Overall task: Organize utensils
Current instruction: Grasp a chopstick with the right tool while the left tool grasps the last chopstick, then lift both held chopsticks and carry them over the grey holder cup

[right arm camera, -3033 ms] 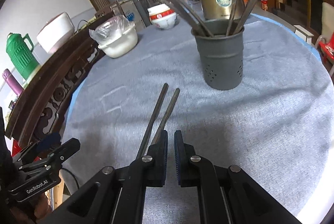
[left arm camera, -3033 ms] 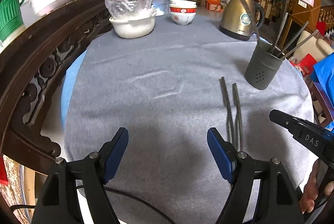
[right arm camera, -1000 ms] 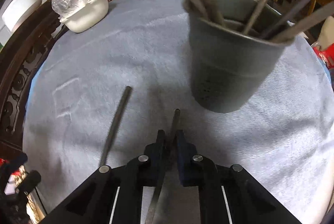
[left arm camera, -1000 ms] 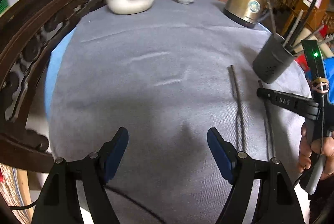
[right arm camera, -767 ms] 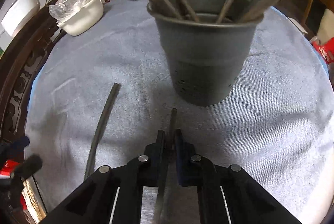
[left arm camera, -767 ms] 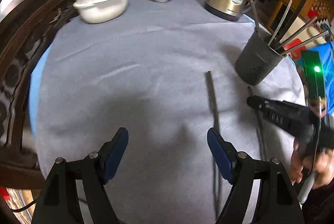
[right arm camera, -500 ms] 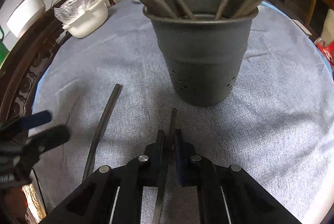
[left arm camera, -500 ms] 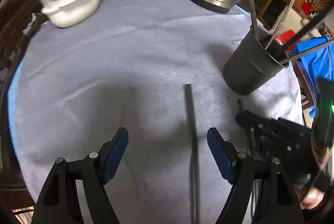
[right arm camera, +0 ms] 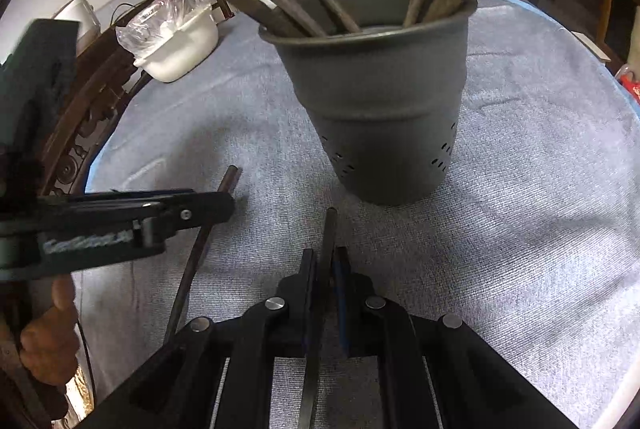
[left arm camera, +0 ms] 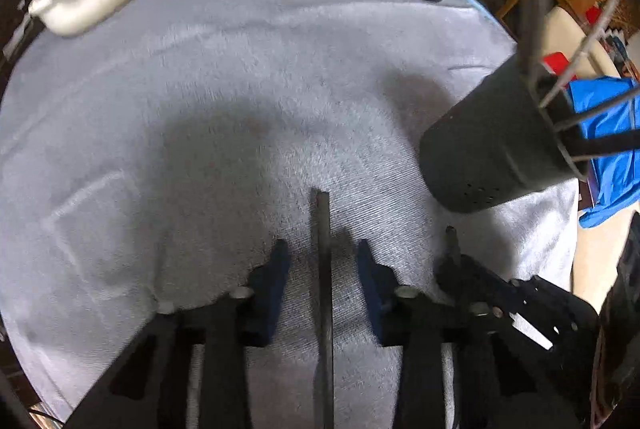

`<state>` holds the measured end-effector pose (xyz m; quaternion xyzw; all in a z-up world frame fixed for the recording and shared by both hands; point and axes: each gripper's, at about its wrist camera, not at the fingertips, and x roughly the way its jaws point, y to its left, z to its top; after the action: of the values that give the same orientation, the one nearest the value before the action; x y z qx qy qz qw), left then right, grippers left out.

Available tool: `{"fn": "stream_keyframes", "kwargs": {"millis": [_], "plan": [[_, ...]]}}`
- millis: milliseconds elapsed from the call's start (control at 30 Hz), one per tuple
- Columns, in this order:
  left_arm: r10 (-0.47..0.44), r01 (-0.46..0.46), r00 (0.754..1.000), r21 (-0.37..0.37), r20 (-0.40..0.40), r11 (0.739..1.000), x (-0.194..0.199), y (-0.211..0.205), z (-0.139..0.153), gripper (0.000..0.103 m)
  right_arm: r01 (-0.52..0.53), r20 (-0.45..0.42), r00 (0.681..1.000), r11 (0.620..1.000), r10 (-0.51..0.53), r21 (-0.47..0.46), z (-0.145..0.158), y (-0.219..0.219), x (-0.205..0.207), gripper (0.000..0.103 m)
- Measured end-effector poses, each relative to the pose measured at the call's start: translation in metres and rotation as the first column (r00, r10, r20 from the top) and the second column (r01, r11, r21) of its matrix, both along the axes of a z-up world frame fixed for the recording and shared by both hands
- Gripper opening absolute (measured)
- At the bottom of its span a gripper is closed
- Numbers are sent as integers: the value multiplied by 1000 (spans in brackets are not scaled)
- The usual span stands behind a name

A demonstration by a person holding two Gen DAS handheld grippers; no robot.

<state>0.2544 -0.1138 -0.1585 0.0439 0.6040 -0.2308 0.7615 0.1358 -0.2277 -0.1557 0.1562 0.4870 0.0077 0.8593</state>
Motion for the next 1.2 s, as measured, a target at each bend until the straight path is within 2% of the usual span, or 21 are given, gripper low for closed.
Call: {"fn": "stream_keyframes", "kwargs": {"millis": [33,100,200,333,433,567,633,667,733,767,800,900,933,1000,1033,1067,1133,1200], "plan": [[4,-4,1000,-2,22,1000,0,0,1,23,0,1,1000,1000,0,-1,0,0,-1,11],[12,-12,1000,2,21,1000,0,3,-1,7,2,0,1000,1000,-2,-3,0,2,2,11],[24,-24,1000,-3,2,1000,-2,12,-2,7,3,-2,1000,1000,-3,-9,0,5,4,11],[24,-24,1000,48,14,999,-14,29,-1,7,4,-18,1000,1000,-5,-20,-1,10,12,11],[36,-36,999,52,3,998,-18,44,-2,7,12,-32,999,999,-13,-31,0,14,18,11],[63,-62,998,44,-9,997,-17,59,-3,7,-7,-42,999,996,3,-88,1,28,29,15],[71,-71,997,38,-13,997,-14,61,-3,9,-17,-45,999,993,12,-120,2,36,36,15],[71,-70,997,33,-18,997,-12,66,-3,14,-20,-44,999,992,14,-128,2,38,38,15],[69,-69,997,10,-29,998,-8,68,-2,33,-20,-48,999,989,13,-149,1,42,43,15],[69,-69,997,3,-32,998,-5,72,0,46,-20,-53,999,987,12,-158,1,44,45,15],[67,-67,997,3,-29,998,-3,71,0,49,-23,-59,998,985,13,-170,1,46,48,15],[58,-58,998,18,-10,998,2,68,0,49,-39,-77,997,977,23,-212,0,51,55,14],[58,-58,998,20,-5,998,4,67,-1,46,-45,-81,996,974,27,-224,0,53,57,14],[56,-56,998,28,6,998,3,64,-1,17,-45,-81,996,972,27,-230,0,56,61,12],[57,-57,998,30,7,998,5,64,-2,12,-40,-81,996,972,22,-232,0,55,62,9],[62,-62,998,24,5,998,7,66,-3,8,-38,-81,997,973,20,-227,0,54,62,9],[74,-74,997,10,3,997,11,69,-3,7,-29,-69,998,980,15,-197,0,53,60,8],[80,-81,996,23,34,996,-3,76,1,7,-21,-47,999,985,13,-169,1,52,58,7]]}}
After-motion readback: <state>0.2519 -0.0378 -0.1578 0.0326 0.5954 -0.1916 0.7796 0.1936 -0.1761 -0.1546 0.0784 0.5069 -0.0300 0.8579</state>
